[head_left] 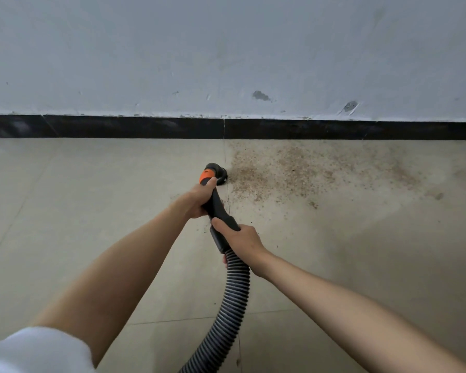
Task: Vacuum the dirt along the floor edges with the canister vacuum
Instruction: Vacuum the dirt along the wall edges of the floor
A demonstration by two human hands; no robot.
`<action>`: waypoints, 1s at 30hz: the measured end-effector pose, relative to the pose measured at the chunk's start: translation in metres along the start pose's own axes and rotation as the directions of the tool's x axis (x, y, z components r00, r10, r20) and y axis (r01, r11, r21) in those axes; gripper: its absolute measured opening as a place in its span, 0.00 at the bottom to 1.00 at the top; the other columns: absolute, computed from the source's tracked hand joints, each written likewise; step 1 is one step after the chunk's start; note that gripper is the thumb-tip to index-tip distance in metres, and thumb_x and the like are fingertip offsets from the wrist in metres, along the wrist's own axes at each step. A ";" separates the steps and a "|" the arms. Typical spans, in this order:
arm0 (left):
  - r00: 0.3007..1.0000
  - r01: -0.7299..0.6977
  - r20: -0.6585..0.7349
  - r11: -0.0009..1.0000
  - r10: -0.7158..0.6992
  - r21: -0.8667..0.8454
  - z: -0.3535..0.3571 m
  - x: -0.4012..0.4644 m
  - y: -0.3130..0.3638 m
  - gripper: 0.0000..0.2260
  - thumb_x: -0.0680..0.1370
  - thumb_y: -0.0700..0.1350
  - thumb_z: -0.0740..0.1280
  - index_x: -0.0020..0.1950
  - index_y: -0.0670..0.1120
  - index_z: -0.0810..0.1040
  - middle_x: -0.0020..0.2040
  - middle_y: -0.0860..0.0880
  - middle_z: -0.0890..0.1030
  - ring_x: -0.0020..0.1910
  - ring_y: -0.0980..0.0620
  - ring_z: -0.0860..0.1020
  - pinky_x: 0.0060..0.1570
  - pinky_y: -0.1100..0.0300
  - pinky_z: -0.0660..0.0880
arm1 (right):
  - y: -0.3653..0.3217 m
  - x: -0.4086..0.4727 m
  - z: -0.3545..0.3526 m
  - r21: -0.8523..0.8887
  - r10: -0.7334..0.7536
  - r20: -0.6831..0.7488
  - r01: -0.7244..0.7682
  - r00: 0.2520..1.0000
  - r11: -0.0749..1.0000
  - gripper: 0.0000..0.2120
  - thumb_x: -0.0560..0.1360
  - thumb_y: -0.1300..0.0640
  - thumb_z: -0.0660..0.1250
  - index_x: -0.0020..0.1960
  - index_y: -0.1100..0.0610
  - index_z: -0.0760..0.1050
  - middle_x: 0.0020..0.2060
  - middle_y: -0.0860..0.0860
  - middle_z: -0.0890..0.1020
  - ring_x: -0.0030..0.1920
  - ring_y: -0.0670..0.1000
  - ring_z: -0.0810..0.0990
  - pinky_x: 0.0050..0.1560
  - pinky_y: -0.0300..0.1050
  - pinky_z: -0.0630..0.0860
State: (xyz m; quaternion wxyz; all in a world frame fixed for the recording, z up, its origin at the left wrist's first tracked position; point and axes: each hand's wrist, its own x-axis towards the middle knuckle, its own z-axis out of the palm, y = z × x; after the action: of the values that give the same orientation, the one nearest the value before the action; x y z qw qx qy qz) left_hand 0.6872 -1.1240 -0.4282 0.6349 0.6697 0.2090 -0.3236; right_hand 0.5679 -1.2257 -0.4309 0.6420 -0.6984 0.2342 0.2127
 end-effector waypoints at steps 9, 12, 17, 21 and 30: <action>1.000 0.027 0.005 1.000 -0.027 -0.010 0.007 -0.001 -0.010 0.17 0.82 0.54 0.57 0.58 0.40 0.63 0.43 0.42 0.74 0.39 0.46 0.76 0.36 0.54 0.74 | 0.008 -0.005 -0.004 -0.021 0.019 -0.032 -0.020 0.999 1.000 0.20 0.72 0.42 0.72 0.41 0.59 0.72 0.31 0.54 0.76 0.23 0.52 0.76 0.27 0.42 0.75; 0.998 0.047 0.032 0.998 -0.046 -0.044 0.004 -0.014 -0.032 0.19 0.82 0.53 0.57 0.64 0.39 0.63 0.42 0.43 0.74 0.37 0.46 0.76 0.35 0.55 0.74 | 0.026 -0.023 0.002 -0.043 0.046 -0.032 -0.048 0.998 0.998 0.20 0.71 0.42 0.72 0.41 0.58 0.72 0.30 0.54 0.76 0.22 0.52 0.76 0.26 0.41 0.74; 1.000 0.018 0.019 0.996 -0.017 -0.089 -0.008 -0.031 -0.049 0.22 0.82 0.52 0.57 0.68 0.37 0.62 0.42 0.43 0.74 0.36 0.47 0.77 0.33 0.56 0.74 | 0.030 -0.039 0.009 -0.154 0.025 -0.033 -0.030 0.999 0.988 0.21 0.70 0.40 0.71 0.41 0.58 0.74 0.31 0.53 0.78 0.24 0.52 0.78 0.29 0.43 0.76; 1.000 -0.002 -0.027 0.992 -0.001 -0.129 -0.022 -0.041 -0.048 0.15 0.82 0.51 0.57 0.60 0.39 0.63 0.41 0.42 0.74 0.37 0.47 0.77 0.32 0.56 0.74 | 0.021 -0.040 0.011 -0.172 0.032 0.043 -0.024 0.999 0.985 0.22 0.70 0.39 0.70 0.43 0.59 0.74 0.32 0.54 0.79 0.26 0.53 0.79 0.34 0.47 0.78; 0.973 -0.111 -0.222 0.974 0.066 -0.198 -0.063 -0.039 -0.035 0.15 0.82 0.51 0.57 0.61 0.40 0.62 0.42 0.42 0.73 0.37 0.47 0.77 0.32 0.56 0.73 | -0.001 -0.014 0.046 -0.197 0.004 0.162 0.028 0.987 0.980 0.23 0.71 0.37 0.70 0.45 0.58 0.74 0.35 0.55 0.80 0.26 0.52 0.79 0.31 0.44 0.77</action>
State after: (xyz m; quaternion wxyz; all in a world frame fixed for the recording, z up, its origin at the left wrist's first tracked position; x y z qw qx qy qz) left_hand 0.6461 -1.0531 -0.4275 0.6895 0.6389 0.2785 -0.1971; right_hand 0.5576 -1.1792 -0.4261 0.5871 -0.7409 0.1546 0.2871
